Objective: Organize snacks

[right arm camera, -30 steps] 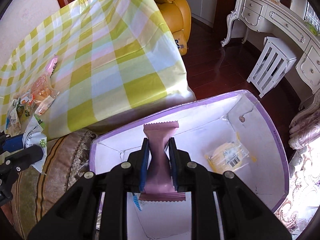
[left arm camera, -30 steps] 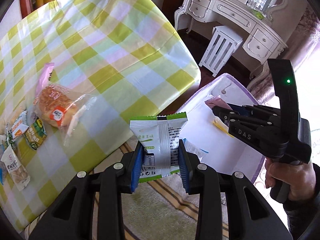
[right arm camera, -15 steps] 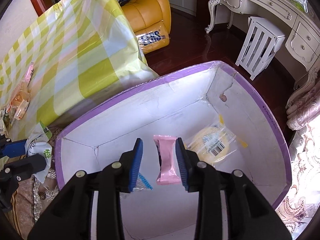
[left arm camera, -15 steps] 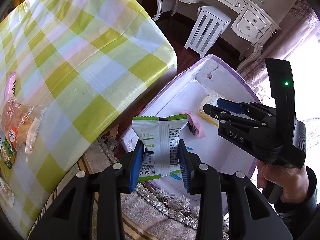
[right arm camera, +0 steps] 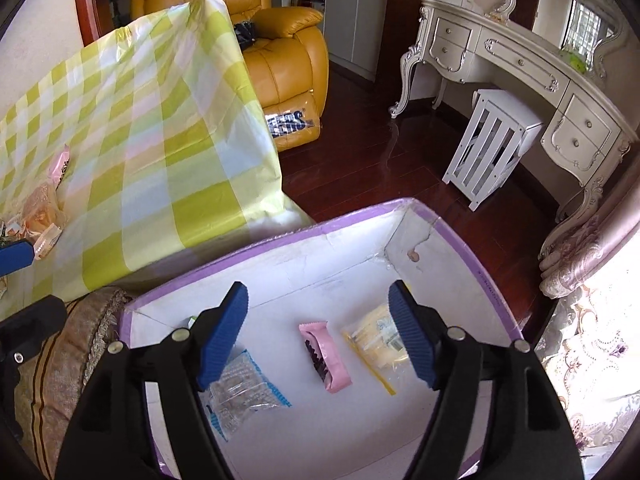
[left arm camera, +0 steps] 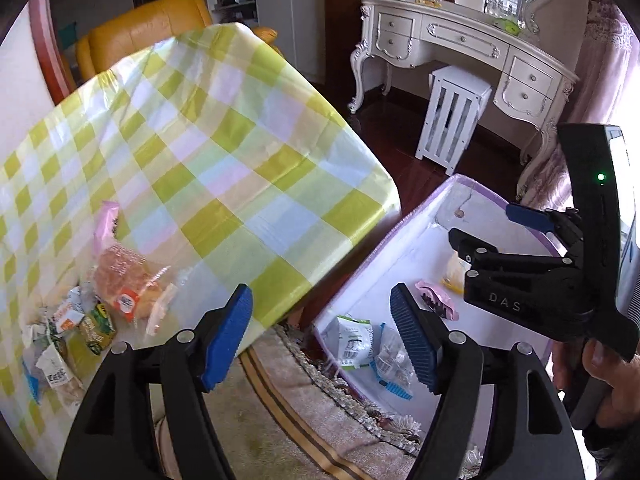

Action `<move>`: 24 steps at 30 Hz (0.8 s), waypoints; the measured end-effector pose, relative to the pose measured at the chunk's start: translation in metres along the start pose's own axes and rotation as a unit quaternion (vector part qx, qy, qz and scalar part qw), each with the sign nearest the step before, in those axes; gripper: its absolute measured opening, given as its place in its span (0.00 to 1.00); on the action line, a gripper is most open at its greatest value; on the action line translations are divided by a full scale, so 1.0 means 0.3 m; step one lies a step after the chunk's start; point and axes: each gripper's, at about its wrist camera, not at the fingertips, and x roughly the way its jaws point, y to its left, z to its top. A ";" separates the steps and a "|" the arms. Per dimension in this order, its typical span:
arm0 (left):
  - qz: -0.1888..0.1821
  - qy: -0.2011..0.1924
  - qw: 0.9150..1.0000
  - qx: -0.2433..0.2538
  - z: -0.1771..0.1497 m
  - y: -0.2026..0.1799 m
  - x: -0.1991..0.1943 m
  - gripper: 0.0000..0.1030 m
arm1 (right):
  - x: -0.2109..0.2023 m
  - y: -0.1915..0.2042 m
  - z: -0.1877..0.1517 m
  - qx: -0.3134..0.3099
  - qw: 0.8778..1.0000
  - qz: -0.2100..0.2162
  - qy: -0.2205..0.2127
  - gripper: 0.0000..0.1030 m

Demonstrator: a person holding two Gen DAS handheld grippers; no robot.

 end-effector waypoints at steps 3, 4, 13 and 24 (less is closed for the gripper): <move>0.081 -0.090 0.992 -0.026 -0.018 0.066 -0.138 0.96 | -0.096 0.032 0.050 -0.004 0.999 -0.003 -0.051 0.77; 0.112 -0.122 0.986 -0.031 -0.027 0.087 -0.188 0.96 | -0.119 0.046 0.064 -0.004 0.998 0.001 -0.061 0.77; 0.165 -0.189 0.960 -0.127 -0.124 0.382 -0.379 0.96 | -0.256 0.253 0.143 -0.005 0.988 0.088 -0.129 0.77; 0.144 -0.135 0.939 -0.283 -0.376 0.771 -0.378 0.96 | -0.219 0.635 0.149 -0.103 0.975 0.180 -0.083 0.77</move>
